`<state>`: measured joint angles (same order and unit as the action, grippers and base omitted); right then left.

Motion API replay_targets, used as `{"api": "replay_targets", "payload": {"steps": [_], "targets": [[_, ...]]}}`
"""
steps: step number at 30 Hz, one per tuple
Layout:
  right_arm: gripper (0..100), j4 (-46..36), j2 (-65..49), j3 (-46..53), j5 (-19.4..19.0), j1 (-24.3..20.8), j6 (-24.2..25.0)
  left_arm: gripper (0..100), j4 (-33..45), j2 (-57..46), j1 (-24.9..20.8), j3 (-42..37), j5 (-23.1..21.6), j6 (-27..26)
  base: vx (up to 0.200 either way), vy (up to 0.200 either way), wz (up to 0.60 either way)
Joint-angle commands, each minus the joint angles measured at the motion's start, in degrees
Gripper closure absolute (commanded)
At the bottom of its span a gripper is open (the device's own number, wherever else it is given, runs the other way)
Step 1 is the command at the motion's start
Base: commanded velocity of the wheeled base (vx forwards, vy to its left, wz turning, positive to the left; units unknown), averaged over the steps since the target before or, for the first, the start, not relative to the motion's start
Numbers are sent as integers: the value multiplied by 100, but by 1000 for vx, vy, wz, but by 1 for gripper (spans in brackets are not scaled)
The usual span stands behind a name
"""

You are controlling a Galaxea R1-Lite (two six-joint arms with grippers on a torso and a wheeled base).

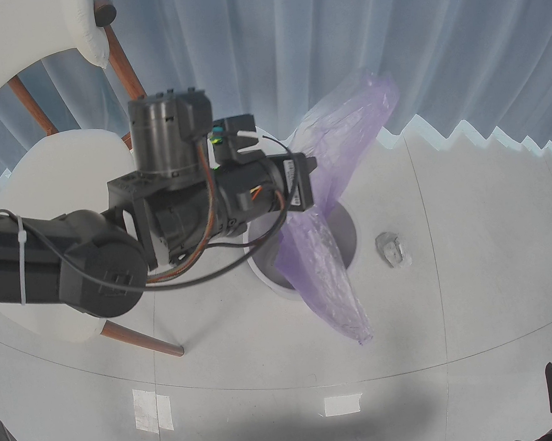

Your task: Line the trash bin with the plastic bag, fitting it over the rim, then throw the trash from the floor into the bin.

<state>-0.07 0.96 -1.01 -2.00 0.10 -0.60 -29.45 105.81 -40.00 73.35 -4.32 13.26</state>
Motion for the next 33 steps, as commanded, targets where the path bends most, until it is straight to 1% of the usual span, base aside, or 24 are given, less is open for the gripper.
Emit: {"api": "replay_targets", "payload": {"steps": [1, 2, 3, 4, 5, 8, 9, 10, 12, 14, 15, 16, 17, 18, 19, 22, 24, 26, 29, 30, 31, 33], "targets": [[0, -1, -96, 84, -2, -1, -2, 100, -1150, 9, 572, -1139, 36, -8, 0, 0, 0], [0, -1, -96, 84, -2, -1, -2, 100, -1572, 9, 642, -1402, 36, 1, 0, 0, 0], [0, -1, -96, 84, -2, -1, -2, 100, -1731, 9, 677, -1482, 27, 18, 0, 0, 0], [0, -1, -96, 84, -2, -1, -2, 100, -2108, 1, 757, -1666, -25, 62, 0, 0, 0], [0, -1, -96, 84, -2, -1, -2, 100, -2319, -17, 818, -1745, -34, 133, 0, 0, 0], [0, -1, -96, 84, -2, -1, -2, 100, -2478, -26, 941, -1833, -34, 537, 0, 0, 0], [0, -1, -96, 84, -2, -1, -2, 100, -2478, -26, 941, -1833, -34, 537, 0, 0, 0], [0, -1, -96, 84, -2, -1, -2, 100, -2495, -35, 950, -2000, -17, 634, 0, 0, 0], [0, -1, -96, 84, -2, -1, -2, 100, -2583, -70, 1020, -2325, -17, 634, 0, 0, 0], [0, -1, -96, 84, -2, -1, -2, 100, -2856, -70, 1117, -2615, -34, 607, 0, 0, 0], [0, -1, -96, 84, -2, -1, -2, 100, -2856, -70, 1117, -2615, -34, 607, 0, 0, 0], [0, -1, -96, 84, -2, -1, -11, 100, -3392, -26, 1178, -2844, -96, 660, 0, 0, 0], [0, 7, -96, 84, -2, -1, -2, 100, -3690, 1, 1222, -2879, -149, 651, 0, 0, 0], [0, -1, -96, 84, -2, -1, -2, 100, -3743, 9, 1222, -2888, -166, 651, 0, 0, 0], [0, 7, -96, 92, -2, -1, -2, 100, -4104, 176, 1170, -2993, -201, 475, 0, 0, 0], [0, 7, -96, 84, -2, -1, -2, 100, -4605, 291, 976, -3257, -201, -61, 0, 0, 0], [0, 7, -96, 84, -2, -1, -11, 100, -4851, 361, 1073, -3283, -219, -403, 0, 0, 0], [0, 7, -96, 84, -2, -1, -2, 100, -4947, 405, 1064, -3345, -236, -500, 0, 0, 0], [0, 7, -96, 84, -2, -1, -11, 100, -4982, 414, 985, -3433, -254, -509, 0, 0, 0], [0, 7, -96, 84, -2, -1, -11, 100, -4965, 431, 677, -3582, -254, -474, 0, 0, 0], [0, 7, -96, 84, -2, -1, -11, 100, -4965, 431, 677, -3582, -254, -474, 0, 0, 0], [0, -1, -96, 92, -2, -1, -11, 100, -4991, 607, 537, -3626, -245, -491, 0, 0, 0]]}}
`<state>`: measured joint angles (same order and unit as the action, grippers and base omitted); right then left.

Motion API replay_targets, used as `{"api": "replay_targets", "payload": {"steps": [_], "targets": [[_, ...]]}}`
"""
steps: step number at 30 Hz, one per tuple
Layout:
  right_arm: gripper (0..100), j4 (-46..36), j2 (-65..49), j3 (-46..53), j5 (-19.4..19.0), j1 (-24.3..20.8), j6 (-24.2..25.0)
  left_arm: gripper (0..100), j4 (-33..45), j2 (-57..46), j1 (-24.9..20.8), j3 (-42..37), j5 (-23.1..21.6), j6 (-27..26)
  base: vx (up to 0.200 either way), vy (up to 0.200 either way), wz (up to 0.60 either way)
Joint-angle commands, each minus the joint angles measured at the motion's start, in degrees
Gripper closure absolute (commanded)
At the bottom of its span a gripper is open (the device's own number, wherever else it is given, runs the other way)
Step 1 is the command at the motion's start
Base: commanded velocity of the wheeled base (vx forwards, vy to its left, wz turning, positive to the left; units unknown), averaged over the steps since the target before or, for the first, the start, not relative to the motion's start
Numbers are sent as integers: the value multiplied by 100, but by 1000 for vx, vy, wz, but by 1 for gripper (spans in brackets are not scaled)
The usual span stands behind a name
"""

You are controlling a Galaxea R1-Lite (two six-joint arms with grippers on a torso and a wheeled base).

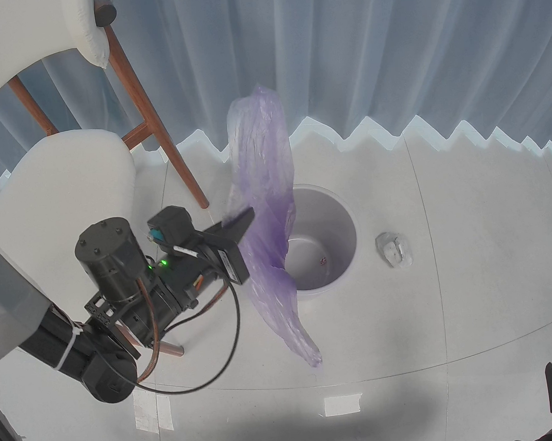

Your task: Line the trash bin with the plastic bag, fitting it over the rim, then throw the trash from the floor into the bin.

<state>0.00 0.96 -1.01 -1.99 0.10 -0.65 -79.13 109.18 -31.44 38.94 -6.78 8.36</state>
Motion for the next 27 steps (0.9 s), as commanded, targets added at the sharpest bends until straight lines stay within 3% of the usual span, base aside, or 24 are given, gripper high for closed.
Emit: {"api": "replay_targets", "payload": {"steps": [1, 18, 19, 21, 22, 23, 25, 27], "targets": [[0, -9, -96, 84, -3, -1, -6, 100, -41, 297, -319, -185, 1, -1, 0, 0, 0], [0, 0, -70, 84, -135, -36, -50, 100, -243, 438, -653, -44, 10, 403, 0, 0, 0], [0, 88, -17, -136, -232, -45, 117, 100, -235, 429, -609, -26, 10, 403, 0, 0, 0], [0, 325, 712, -1745, -478, -186, 1067, 100, -208, 420, -591, -26, 27, 403, 0, 0, 0], [0, 325, 967, -2184, -478, -212, 1260, 100, -199, 420, -591, -26, 27, 403, 0, 0, 0], [0, 114, 1679, -3318, -513, -194, 1453, 100, -199, 438, -600, -18, 36, 403, 0, 0, 0], [0, -501, 2224, -3863, -663, -159, 1278, 100, -226, 464, -600, -35, 45, 394, 0, 0, 0], [0, -958, 2866, -3933, -1418, -265, 1023, 100, -226, 508, -635, -44, 63, 394, 0, 0, 0]]}}
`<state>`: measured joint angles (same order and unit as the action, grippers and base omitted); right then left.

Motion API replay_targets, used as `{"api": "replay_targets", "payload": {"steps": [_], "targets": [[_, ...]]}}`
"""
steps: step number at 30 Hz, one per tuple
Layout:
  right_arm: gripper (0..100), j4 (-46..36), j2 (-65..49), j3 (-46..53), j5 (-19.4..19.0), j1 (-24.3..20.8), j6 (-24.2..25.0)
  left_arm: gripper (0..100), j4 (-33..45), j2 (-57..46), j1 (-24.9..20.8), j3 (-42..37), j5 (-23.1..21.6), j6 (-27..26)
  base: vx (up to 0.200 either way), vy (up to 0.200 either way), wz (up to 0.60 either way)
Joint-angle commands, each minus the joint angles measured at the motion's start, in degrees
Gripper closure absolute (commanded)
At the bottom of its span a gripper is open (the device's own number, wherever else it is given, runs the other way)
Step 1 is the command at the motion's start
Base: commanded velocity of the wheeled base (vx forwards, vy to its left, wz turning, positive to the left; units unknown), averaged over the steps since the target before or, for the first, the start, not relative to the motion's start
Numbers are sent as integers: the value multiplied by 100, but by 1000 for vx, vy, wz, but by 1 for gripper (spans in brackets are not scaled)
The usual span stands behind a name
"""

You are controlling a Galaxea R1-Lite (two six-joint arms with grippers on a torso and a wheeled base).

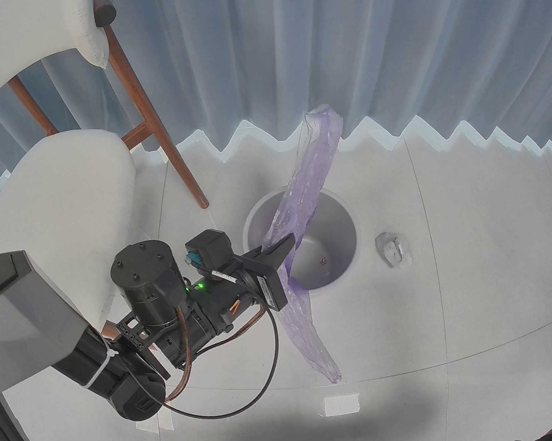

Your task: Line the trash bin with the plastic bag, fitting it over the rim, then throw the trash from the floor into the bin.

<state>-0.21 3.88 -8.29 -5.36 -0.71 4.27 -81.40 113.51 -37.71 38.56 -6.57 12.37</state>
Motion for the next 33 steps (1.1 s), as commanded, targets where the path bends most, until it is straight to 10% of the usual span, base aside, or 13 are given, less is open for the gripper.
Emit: {"api": "replay_targets", "payload": {"steps": [1, 5, 16, 23, 33], "targets": [[0, -920, 2741, -3179, -1292, -193, 549, 100, 1, 93, -18, -6, 42, -7, 0, 0, 0], [0, -876, 3840, -3407, -1968, -421, 1111, 100, -17, 163, -167, -15, 209, -42, 0, 0, 0], [0, -507, 5879, -4014, -1863, -2663, 2614, 100, -8, 172, -378, -15, 701, -385, 0, 0, 0], [0, 284, 6688, -4568, -659, -3656, 3449, 100, -17, 93, -466, -393, 912, -939, 0, 0, 0], [0, 126, 6872, -4849, -536, -3867, 4073, 100, 1231, 40, -18, 407, 218, -2477, 0, 0, 0]]}}
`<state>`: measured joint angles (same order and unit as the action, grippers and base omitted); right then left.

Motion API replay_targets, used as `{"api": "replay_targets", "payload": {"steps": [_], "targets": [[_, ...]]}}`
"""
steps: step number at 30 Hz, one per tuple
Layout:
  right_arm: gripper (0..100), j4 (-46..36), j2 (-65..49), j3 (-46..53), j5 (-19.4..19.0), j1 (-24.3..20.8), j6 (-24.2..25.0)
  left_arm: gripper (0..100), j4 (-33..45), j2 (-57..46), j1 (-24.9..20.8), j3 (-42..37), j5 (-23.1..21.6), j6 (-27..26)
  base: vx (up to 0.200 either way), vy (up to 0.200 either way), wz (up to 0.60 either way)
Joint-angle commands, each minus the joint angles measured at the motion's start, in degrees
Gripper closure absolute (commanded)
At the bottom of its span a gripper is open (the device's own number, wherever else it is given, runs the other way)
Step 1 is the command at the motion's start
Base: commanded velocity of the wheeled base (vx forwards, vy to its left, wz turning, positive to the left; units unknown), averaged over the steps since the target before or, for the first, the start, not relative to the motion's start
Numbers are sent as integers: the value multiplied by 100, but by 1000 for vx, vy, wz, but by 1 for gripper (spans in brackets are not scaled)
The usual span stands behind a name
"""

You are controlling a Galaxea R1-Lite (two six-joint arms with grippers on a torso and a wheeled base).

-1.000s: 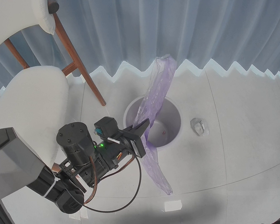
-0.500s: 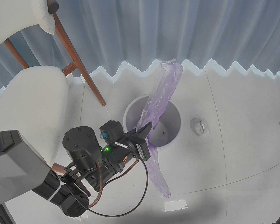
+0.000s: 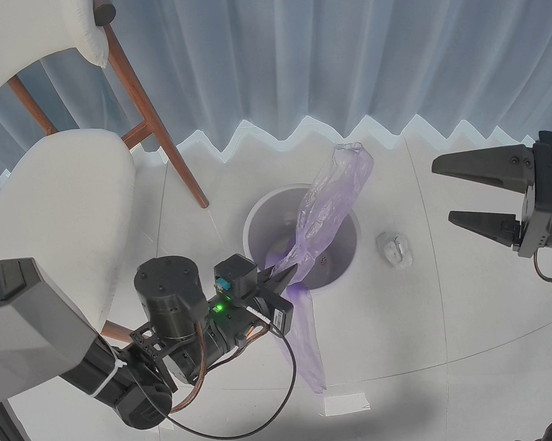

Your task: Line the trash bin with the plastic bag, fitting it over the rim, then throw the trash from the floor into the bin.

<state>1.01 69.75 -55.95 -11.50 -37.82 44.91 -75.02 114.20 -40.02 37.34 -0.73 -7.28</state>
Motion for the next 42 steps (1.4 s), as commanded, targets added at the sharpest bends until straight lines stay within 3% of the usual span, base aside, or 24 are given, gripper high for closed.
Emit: {"api": "replay_targets", "payload": {"steps": [1, 4, 9, 13, 18, 23, 33, 42], "targets": [[0, -5, 319, -82, 86, -156, 18, 100, 629, -21, 205, 581, -437, -582, 0, 0, 0], [0, -154, 618, -30, 262, -323, 44, 100, 717, 243, 188, 968, -832, -1250, 0, 0, 0], [0, -180, 1392, 102, 851, -402, 62, 100, 708, 313, 258, 1258, -902, -2181, 0, 0, 0], [0, 22, 1629, 199, 886, -393, 79, 100, 647, 287, 197, 1082, -894, -2217, 0, 0, 0], [0, 417, 1735, 208, 912, -51, 79, 100, 629, 287, 249, 968, -885, -2217, 0, 0, 0], [0, 453, 1963, 173, 1246, 222, -44, 100, 638, 225, 320, 968, -876, -2181, 0, 0, 0], [0, 1955, 2385, 243, 1466, 600, -132, 100, 480, 252, 267, 942, -885, -2164, 0, 0, 0], [0, 2553, 2613, 225, 1466, 907, -140, 100, 365, 278, 302, 951, -885, -2146, 0, 0, 0]]}}
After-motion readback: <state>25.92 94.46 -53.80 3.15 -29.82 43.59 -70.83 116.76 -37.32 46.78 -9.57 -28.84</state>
